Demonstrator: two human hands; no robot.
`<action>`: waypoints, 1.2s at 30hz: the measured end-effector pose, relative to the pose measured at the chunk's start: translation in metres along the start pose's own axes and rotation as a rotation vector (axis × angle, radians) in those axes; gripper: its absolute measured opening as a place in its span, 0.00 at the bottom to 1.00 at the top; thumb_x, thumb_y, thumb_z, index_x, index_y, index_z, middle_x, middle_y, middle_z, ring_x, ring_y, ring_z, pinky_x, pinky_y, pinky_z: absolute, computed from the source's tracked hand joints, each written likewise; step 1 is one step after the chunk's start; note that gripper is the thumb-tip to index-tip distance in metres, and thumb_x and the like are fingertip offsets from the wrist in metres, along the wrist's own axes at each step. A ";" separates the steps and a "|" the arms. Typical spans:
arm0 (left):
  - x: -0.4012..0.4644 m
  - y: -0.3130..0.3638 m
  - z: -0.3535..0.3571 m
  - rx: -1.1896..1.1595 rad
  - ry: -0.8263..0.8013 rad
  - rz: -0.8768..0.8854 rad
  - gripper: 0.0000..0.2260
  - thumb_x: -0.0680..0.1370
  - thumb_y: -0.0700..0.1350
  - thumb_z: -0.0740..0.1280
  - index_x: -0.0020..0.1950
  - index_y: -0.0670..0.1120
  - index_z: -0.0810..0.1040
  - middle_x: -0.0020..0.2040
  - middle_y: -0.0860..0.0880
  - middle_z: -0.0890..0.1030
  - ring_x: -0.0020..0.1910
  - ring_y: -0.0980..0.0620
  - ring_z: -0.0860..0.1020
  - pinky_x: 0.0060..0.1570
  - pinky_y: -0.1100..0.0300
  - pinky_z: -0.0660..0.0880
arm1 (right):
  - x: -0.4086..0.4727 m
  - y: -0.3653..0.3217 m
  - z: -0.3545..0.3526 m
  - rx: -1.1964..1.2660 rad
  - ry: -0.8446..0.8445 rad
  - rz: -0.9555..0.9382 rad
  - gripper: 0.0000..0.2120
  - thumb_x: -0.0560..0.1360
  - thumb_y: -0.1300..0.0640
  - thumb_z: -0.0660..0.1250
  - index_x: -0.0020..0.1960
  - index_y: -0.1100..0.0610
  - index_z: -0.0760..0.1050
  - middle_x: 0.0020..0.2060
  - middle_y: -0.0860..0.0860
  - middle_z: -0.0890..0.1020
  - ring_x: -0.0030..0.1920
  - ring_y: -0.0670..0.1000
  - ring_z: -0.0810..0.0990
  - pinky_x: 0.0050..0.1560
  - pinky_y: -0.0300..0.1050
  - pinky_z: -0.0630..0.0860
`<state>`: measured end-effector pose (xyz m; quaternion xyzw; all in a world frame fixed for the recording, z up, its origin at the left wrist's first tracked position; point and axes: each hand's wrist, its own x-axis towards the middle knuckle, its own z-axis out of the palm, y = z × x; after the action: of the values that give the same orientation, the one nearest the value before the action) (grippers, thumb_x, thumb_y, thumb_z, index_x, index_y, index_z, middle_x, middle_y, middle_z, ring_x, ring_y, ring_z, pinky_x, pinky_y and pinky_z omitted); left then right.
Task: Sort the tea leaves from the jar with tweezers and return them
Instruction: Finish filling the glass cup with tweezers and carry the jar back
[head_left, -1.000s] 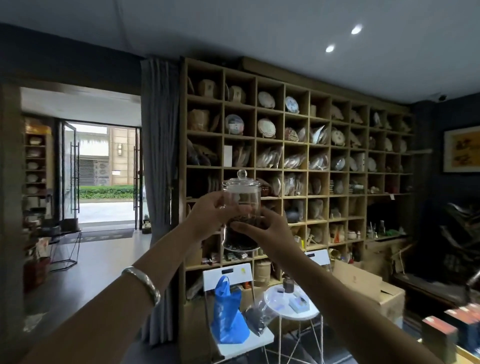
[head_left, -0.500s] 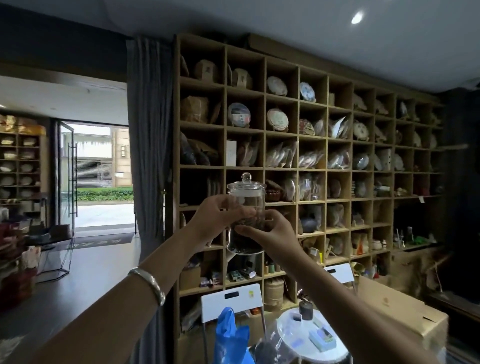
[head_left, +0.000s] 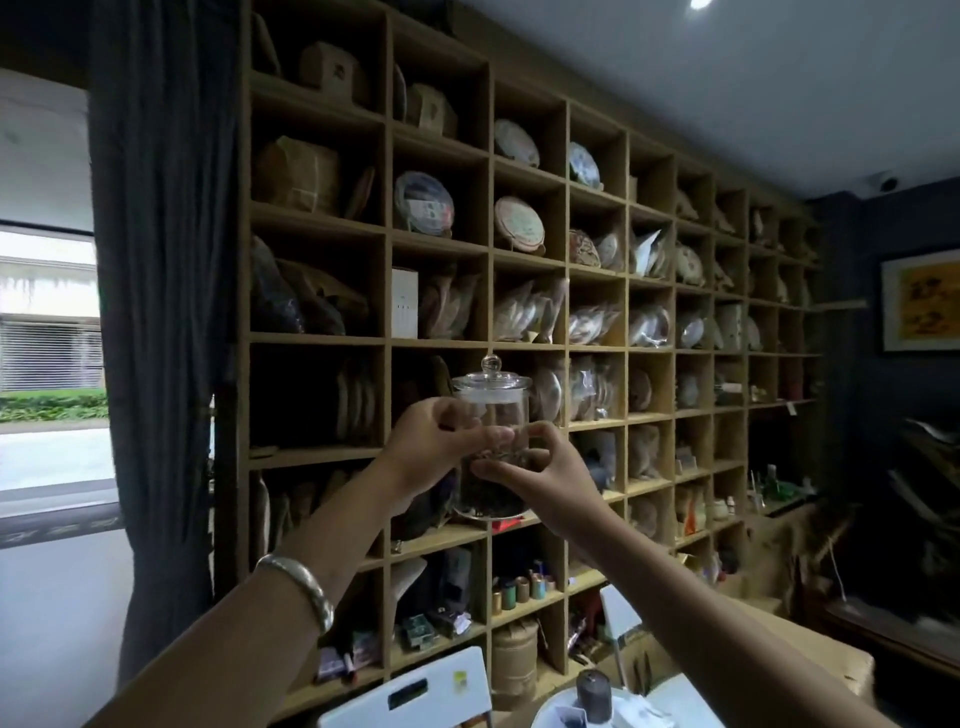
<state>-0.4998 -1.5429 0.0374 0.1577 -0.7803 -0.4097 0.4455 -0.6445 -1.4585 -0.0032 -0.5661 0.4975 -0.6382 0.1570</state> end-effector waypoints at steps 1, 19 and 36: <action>0.013 -0.012 -0.002 -0.008 -0.001 -0.002 0.19 0.66 0.50 0.80 0.54 0.47 0.82 0.50 0.47 0.85 0.51 0.48 0.84 0.55 0.41 0.79 | 0.014 0.011 0.001 -0.001 -0.009 0.003 0.31 0.57 0.44 0.81 0.54 0.50 0.71 0.45 0.54 0.85 0.45 0.51 0.85 0.49 0.55 0.82; 0.274 -0.197 0.007 0.112 0.295 -0.158 0.24 0.67 0.44 0.79 0.61 0.42 0.78 0.53 0.44 0.84 0.54 0.44 0.83 0.52 0.51 0.81 | 0.322 0.229 -0.018 0.055 -0.199 -0.069 0.31 0.56 0.42 0.81 0.53 0.51 0.74 0.47 0.51 0.84 0.46 0.46 0.84 0.46 0.44 0.82; 0.434 -0.356 -0.031 0.273 0.553 -0.300 0.26 0.66 0.47 0.80 0.61 0.45 0.77 0.57 0.48 0.81 0.56 0.49 0.80 0.60 0.47 0.77 | 0.522 0.373 0.037 0.019 -0.366 -0.108 0.21 0.65 0.50 0.79 0.55 0.52 0.77 0.46 0.47 0.82 0.44 0.41 0.81 0.43 0.35 0.78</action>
<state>-0.7565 -2.0428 0.0135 0.4341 -0.6454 -0.3043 0.5499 -0.9089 -2.0438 -0.0154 -0.6970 0.4236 -0.5368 0.2158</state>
